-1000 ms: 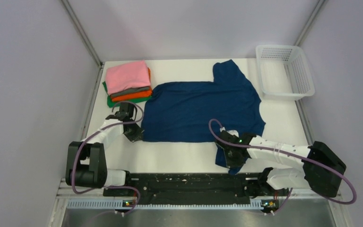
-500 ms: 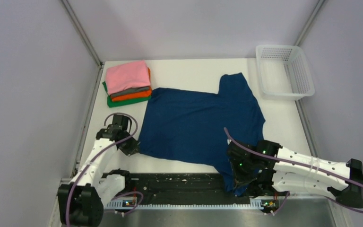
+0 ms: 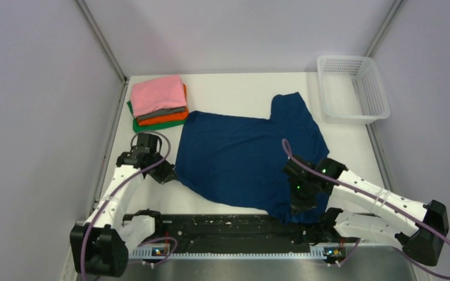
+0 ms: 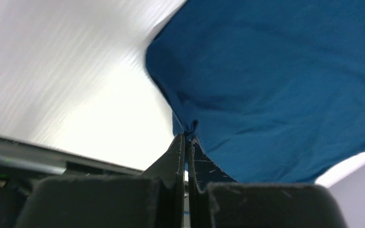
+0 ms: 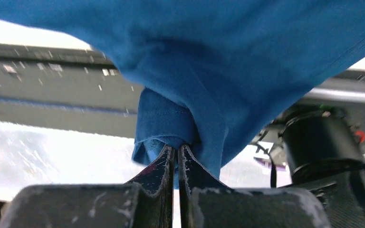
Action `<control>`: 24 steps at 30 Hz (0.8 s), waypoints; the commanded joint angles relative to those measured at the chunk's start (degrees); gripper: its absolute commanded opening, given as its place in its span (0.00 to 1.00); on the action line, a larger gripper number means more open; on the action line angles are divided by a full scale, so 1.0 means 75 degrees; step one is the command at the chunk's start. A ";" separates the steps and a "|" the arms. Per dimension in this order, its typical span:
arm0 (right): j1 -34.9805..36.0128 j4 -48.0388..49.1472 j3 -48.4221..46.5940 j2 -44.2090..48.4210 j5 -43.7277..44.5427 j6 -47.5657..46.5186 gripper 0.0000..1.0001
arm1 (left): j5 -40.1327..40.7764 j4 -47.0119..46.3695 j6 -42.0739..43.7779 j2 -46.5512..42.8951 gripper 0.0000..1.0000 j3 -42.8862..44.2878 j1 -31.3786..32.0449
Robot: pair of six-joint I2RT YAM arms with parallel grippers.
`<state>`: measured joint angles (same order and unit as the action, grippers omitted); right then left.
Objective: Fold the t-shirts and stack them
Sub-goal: Fold the flattened tshirt in 1/3 of the way
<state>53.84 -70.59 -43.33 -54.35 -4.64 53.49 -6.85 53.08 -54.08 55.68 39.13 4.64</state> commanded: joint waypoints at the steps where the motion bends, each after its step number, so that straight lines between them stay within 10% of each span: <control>1: -0.0993 0.0270 -0.0939 -0.0424 0.1240 -0.1306 0.00 | -0.0182 -0.1293 0.0134 0.0800 0.00 0.1084 0.0025; 24: -0.4721 0.2403 -0.3353 -0.3546 0.2038 -0.5410 0.00 | 0.0828 -0.1608 0.0209 0.4906 0.00 0.3915 0.0002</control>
<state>21.63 -58.61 -63.79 -77.62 11.94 20.80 -3.09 41.52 -53.45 89.91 65.43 4.69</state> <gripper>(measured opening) 0.009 0.020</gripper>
